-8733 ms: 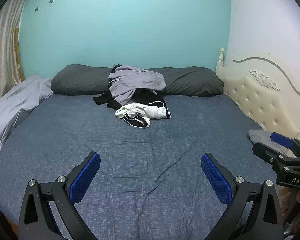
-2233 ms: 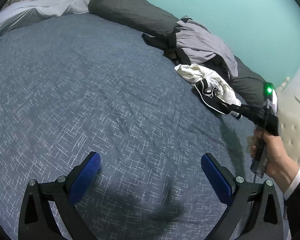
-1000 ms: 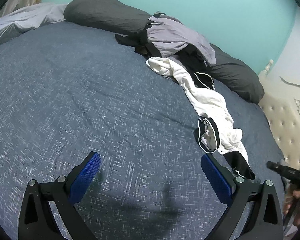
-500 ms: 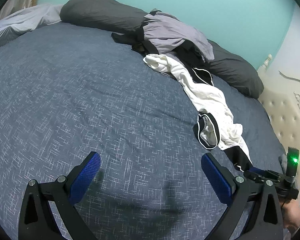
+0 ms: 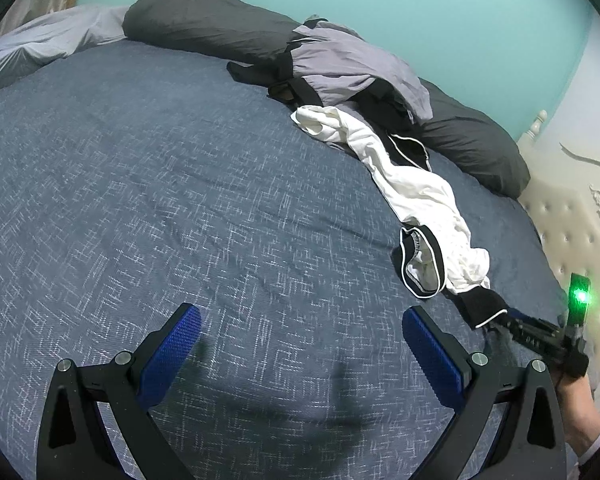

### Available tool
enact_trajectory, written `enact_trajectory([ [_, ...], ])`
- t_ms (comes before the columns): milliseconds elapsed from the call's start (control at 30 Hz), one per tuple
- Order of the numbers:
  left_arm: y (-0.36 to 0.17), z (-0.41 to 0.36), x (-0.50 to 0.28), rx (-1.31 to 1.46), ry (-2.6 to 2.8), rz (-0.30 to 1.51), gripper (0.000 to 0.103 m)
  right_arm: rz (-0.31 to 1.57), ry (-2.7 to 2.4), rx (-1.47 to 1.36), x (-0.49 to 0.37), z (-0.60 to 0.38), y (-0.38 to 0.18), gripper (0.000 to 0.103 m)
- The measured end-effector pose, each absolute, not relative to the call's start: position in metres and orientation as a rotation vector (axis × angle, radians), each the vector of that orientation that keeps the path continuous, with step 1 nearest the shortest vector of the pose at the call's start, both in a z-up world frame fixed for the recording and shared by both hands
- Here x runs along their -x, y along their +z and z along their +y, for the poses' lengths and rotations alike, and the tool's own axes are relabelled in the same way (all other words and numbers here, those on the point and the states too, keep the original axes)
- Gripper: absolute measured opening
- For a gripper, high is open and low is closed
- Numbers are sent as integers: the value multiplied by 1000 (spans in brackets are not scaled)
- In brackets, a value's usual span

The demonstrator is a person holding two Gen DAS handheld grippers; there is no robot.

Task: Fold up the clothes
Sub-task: 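Pull the white-and-black garment out of the pile with the right tool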

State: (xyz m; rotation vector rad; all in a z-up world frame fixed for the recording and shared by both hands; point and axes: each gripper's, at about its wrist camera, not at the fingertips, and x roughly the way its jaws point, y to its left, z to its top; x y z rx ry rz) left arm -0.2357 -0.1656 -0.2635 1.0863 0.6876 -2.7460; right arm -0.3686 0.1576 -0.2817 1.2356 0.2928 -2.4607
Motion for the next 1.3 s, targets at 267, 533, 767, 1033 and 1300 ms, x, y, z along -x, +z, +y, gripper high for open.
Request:
enact_trajectory([
  [267, -266, -170, 237, -1092, -2733, 707, 103, 242, -2534, -1169, 395, 155, -272, 48],
  [533, -267, -171, 235, -1091, -2728, 703, 103, 208, -2533, -1141, 424, 151, -256, 32],
  [767, -272, -170, 238, -1115, -2722, 694, 103, -164, -2439, -1278, 458, 170, -272, 16],
  [1033, -274, -169, 239, -1130, -2717, 693, 103, -279, -2512, -1355, 467, 182, -278, 27],
  [1300, -272, -165, 238, -1128, -2718, 677, 103, -85, -2543, -1165, 443, 183, -247, 27],
])
